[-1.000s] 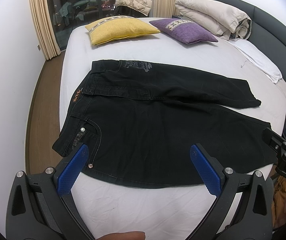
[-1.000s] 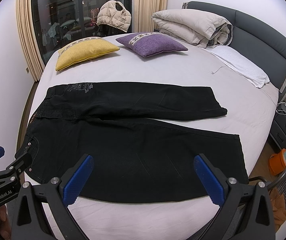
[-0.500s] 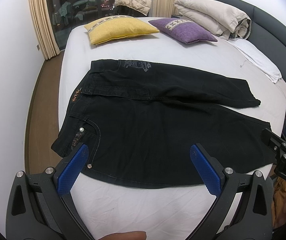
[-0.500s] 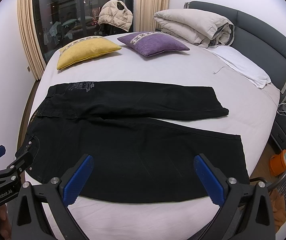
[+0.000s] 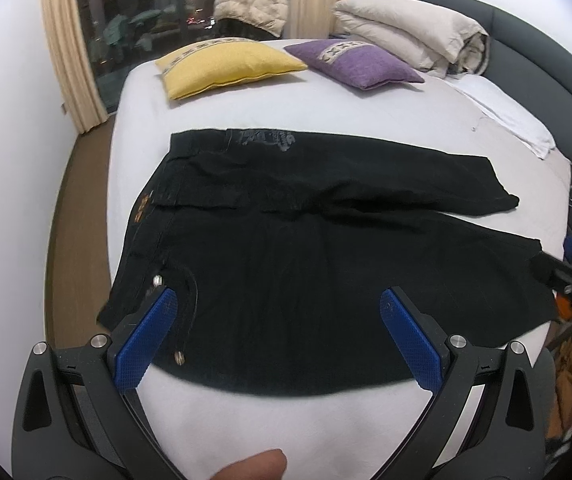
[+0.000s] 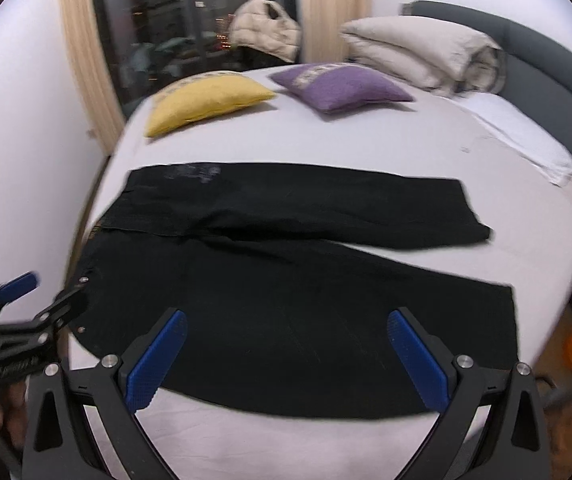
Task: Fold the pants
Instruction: 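Grasp the jeans waistband with the left gripper while the right gripper grasps the hem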
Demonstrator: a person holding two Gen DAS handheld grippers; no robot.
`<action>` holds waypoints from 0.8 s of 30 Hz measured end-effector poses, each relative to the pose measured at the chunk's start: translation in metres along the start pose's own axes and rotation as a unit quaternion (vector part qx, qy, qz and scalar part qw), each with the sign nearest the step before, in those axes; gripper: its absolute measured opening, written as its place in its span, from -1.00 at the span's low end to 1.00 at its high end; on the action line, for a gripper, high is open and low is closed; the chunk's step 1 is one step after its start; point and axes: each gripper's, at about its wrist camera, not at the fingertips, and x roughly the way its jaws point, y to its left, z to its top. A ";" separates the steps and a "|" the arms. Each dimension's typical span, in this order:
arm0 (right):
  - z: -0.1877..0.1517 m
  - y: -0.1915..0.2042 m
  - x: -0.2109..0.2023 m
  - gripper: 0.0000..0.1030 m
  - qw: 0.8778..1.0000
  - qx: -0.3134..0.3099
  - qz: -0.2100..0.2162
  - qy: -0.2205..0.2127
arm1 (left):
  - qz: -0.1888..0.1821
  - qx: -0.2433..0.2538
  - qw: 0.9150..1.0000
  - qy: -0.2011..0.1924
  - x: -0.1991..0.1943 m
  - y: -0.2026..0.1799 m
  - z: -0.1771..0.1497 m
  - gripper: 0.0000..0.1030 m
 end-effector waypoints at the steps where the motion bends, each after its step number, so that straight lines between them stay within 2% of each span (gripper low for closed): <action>1: 0.005 -0.006 0.004 1.00 1.000 -0.008 0.010 -0.002 | -0.001 0.006 1.000 -0.001 0.006 0.005 0.007 1.00; 4: 0.024 -0.022 0.014 0.99 0.999 -0.029 0.034 -0.010 | 0.004 0.035 0.999 -0.009 0.030 0.019 0.037 1.00; 9: 0.067 -0.043 0.045 0.99 0.993 -0.082 0.081 -0.022 | -0.054 0.085 0.995 0.016 0.100 0.044 0.116 1.00; 11: 0.081 -0.049 0.062 0.99 0.989 -0.109 0.098 -0.025 | -0.037 0.123 0.991 0.031 0.127 0.045 0.140 1.00; 12: 0.088 -0.051 0.073 0.97 0.987 -0.123 0.104 -0.022 | -0.030 0.158 0.986 0.053 0.151 0.043 0.157 1.00; 16: 0.114 -0.063 0.118 0.76 0.980 -0.150 0.126 -0.001 | -0.003 0.228 0.971 0.065 0.215 0.051 0.207 1.00; 18: 0.123 -0.069 0.140 0.60 0.978 -0.159 0.137 0.011 | -0.021 0.250 0.963 0.100 0.253 0.061 0.227 1.00; 20: 0.130 -0.071 0.157 0.56 0.973 -0.173 0.152 0.017 | -0.035 0.266 0.956 0.120 0.278 0.068 0.237 1.00; 24: 0.142 -0.074 0.191 0.54 0.962 -0.202 0.182 0.035 | -0.061 0.319 0.932 0.163 0.318 0.078 0.244 1.00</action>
